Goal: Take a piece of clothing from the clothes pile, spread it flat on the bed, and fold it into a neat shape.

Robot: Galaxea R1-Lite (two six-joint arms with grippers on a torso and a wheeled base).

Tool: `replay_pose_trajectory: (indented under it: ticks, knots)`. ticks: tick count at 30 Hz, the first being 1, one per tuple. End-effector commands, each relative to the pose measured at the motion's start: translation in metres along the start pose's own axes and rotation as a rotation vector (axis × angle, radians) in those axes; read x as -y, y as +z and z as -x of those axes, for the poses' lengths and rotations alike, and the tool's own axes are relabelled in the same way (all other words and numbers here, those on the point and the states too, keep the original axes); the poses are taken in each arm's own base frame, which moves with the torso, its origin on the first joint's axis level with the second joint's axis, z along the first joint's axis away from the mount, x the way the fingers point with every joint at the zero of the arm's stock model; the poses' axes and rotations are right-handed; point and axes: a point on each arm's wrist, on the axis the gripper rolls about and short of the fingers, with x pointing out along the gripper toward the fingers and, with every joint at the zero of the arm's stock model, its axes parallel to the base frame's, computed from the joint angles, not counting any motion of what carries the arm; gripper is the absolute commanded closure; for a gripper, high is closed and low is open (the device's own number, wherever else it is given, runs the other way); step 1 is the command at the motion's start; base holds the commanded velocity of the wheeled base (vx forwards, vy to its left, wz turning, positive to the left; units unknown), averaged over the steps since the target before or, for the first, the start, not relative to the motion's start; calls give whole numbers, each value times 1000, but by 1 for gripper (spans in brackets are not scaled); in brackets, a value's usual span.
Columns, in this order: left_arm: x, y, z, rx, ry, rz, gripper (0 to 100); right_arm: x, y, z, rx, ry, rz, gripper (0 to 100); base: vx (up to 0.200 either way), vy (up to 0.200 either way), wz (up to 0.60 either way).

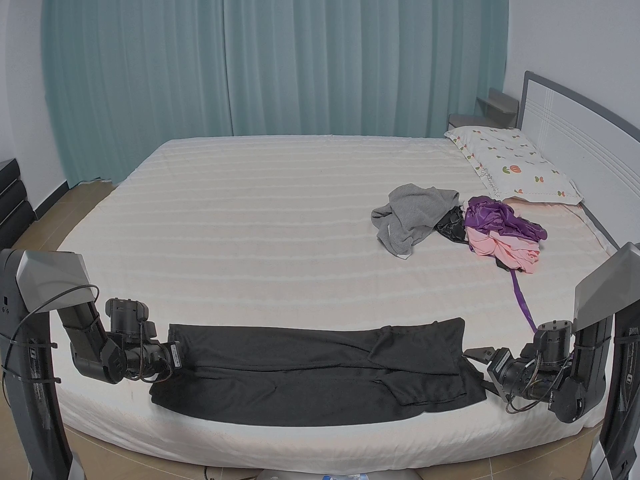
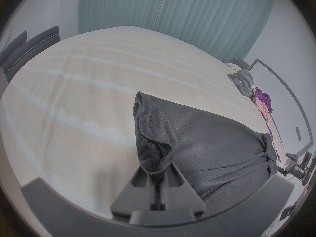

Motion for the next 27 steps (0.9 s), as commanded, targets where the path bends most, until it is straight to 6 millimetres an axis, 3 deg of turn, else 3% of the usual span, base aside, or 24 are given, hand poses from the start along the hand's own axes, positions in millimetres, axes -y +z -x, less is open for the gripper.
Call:
replay_pose_trajectory:
  ticks: [1,7,13,27]
  knots:
    - [0,1,2,4,0,1,100,0,0,0,-1,-1,0,0,0,0,0]
    - [0,2,2,6,0,3,100,0,0,0,-1,-1,0,0,0,0,0]
    - [1,6,1,23,-6,54,100,1,0,0,-2,-2,4,0,-200,0,0]
    - [13,14,0,106,-53,97,100,1,0,-1,-3,-1,5,0,0,0,0]
